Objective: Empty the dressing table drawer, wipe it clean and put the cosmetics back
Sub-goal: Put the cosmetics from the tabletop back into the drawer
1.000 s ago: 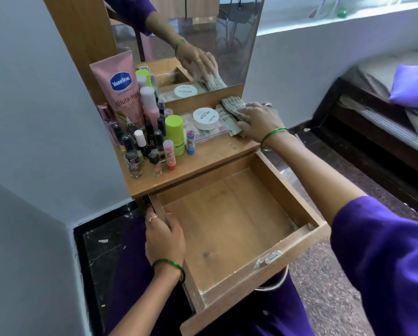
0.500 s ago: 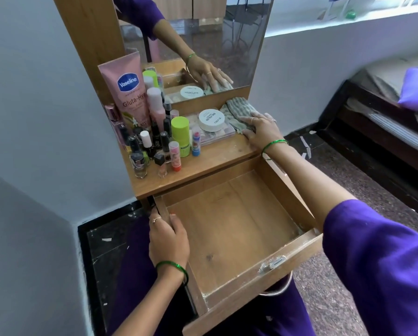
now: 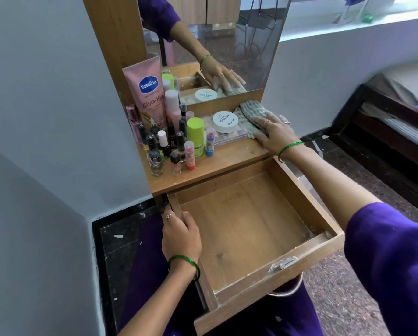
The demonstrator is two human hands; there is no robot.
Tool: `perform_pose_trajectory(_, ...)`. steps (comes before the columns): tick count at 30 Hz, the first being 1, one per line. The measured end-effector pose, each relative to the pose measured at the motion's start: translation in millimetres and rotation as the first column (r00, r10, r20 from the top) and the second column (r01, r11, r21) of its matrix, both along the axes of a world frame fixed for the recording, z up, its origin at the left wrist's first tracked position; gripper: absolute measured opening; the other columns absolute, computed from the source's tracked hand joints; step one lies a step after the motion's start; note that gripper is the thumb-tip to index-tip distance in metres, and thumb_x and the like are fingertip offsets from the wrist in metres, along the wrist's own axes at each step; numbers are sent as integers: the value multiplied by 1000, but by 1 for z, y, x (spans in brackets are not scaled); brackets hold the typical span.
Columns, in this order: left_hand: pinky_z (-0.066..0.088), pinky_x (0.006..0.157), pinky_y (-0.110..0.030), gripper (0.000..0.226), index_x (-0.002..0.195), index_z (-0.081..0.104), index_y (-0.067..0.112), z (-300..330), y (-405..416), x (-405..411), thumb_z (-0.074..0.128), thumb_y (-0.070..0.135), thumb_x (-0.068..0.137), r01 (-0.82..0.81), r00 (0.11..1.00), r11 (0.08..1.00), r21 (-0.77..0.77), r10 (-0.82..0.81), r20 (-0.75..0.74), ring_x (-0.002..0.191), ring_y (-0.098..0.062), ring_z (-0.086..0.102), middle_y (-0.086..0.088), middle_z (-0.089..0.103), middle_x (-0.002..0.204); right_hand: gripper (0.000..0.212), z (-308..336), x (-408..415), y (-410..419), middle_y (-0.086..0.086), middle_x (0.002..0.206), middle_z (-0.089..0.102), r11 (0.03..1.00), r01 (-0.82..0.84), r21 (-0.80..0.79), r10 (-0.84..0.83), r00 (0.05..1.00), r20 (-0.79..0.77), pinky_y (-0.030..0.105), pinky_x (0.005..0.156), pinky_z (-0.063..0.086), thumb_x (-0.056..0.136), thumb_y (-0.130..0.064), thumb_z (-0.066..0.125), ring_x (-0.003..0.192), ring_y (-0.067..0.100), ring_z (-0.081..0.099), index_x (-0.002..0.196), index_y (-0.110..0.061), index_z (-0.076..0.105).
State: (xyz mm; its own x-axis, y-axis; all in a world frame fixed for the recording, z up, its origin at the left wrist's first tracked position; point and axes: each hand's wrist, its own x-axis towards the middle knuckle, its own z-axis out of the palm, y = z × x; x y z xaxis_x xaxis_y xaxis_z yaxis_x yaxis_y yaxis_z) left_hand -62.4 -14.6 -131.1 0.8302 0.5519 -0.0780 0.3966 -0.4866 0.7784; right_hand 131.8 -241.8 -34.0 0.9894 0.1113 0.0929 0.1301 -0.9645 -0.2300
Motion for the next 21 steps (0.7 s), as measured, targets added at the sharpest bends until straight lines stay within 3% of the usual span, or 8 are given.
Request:
perform_pose_trajectory(7,45,56,-27,38,129,44,10,0,2,-1,41,31,97,16,1000,1000,-7,-16,20,81,-21,64,-6,63,104,50,17,-3,14,5,155,22,996,-27,-85,33,997,64,53,111,21,95,-45,41,141,34,18,143,-31,34)
perform_pose_trajectory(14,55,58,-40,31,118,47,14,2,0,-2,38,33,95,23,998,1000,4,-23,52,71,-21,62,-5,61,93,58,30,-3,40,5,156,19,989,-143,-36,145,987,61,56,115,14,91,-47,47,145,28,12,145,-33,30)
perform_pose_trajectory(21,46,53,-31,26,108,49,10,1,1,-2,39,31,97,24,1000,999,23,-24,20,70,-20,59,-5,58,91,69,32,-5,60,4,158,13,967,-254,-23,253,967,-27,51,117,14,87,-41,59,146,28,9,146,-34,25)
